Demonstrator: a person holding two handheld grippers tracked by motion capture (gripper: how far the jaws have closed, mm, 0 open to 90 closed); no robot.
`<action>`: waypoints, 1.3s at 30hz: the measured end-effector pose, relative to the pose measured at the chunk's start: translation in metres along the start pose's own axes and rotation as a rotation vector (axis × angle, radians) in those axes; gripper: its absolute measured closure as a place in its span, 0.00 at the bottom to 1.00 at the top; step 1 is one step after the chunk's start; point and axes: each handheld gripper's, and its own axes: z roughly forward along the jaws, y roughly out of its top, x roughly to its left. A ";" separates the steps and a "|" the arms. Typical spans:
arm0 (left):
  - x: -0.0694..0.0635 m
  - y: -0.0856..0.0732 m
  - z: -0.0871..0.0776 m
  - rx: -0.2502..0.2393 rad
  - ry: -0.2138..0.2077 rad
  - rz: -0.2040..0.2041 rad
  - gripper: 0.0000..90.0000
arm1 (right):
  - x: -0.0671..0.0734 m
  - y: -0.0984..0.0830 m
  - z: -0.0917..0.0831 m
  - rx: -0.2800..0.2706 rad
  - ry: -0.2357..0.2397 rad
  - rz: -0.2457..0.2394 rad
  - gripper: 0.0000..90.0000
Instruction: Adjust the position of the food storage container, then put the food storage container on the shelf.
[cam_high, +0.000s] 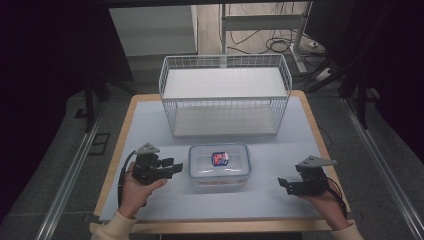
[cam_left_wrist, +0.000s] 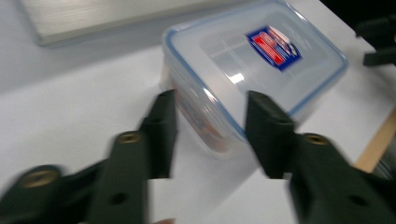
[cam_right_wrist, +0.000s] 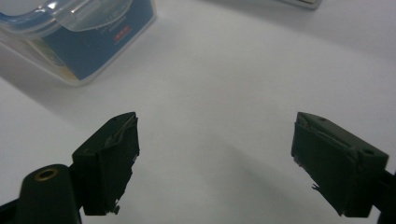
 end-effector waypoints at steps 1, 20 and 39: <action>0.002 0.000 0.000 0.000 -0.011 -0.016 0.43 | 0.001 0.000 0.000 -0.006 0.003 -0.005 0.16; 0.018 0.007 0.039 0.072 -0.138 -0.169 0.18 | 0.011 0.019 0.003 -0.053 0.131 0.040 0.16; 0.022 0.003 0.078 0.164 -0.249 -0.276 0.19 | 0.020 0.034 0.004 -0.063 0.157 0.029 0.15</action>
